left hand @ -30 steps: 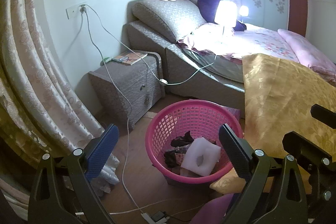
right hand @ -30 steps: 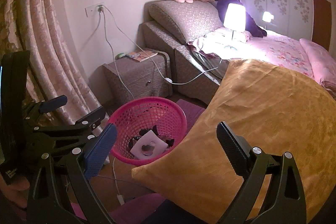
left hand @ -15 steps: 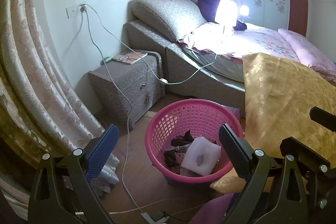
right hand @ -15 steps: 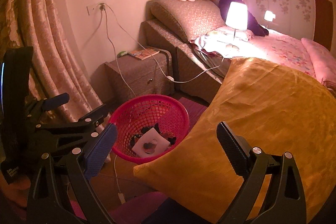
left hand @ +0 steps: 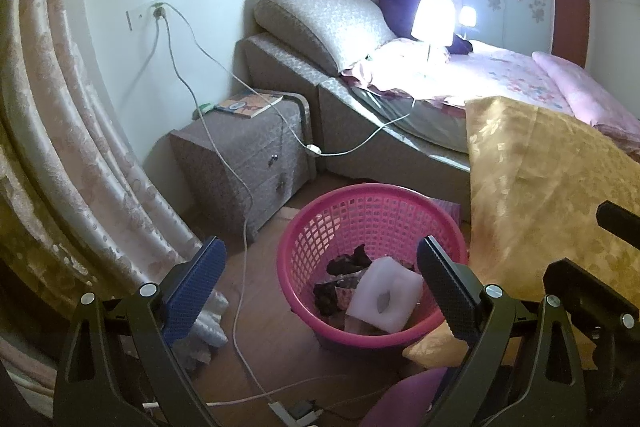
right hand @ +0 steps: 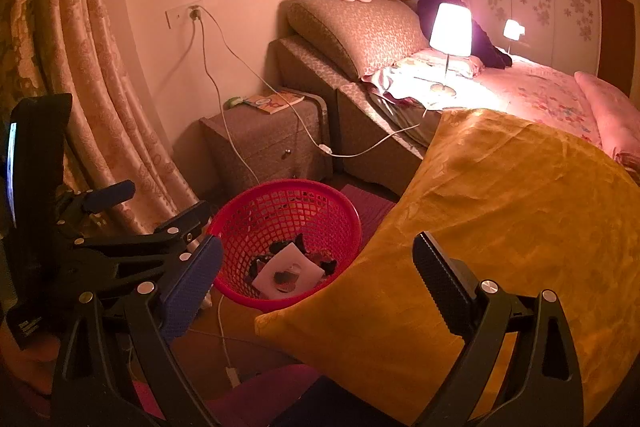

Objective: Collect trash

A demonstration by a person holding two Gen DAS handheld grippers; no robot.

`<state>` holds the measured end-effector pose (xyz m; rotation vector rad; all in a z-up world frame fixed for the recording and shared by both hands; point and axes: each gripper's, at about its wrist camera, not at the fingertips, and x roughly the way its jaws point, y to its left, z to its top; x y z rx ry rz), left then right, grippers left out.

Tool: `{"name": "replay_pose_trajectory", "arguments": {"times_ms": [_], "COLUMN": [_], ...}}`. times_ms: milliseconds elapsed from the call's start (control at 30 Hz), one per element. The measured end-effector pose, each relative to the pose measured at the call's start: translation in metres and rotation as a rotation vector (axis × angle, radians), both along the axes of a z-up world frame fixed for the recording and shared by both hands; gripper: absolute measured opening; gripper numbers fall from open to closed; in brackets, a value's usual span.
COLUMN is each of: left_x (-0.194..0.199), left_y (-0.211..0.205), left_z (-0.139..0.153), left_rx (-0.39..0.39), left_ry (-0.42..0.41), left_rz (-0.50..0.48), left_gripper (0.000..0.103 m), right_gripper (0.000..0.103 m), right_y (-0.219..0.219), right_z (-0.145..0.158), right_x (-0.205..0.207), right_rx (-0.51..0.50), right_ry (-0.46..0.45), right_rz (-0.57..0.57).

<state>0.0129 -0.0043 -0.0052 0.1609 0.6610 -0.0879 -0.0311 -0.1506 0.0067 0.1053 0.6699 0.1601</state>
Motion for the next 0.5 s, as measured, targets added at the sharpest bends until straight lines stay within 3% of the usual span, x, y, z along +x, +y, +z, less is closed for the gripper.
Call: {"name": "replay_pose_trajectory", "arguments": {"times_ms": [500], "left_x": [0.0040], "left_y": [0.0005], "left_z": [-0.0039], "left_rx": [0.000], "left_ry": [0.016], "left_rz": [0.004], "left_gripper": [0.093], "right_gripper": [0.093], "right_y": [-0.0012], "right_z": [0.0008], "right_x": [0.0006], "right_rx": [0.002], "right_ry": [0.000], "right_rz": [-0.001]}}
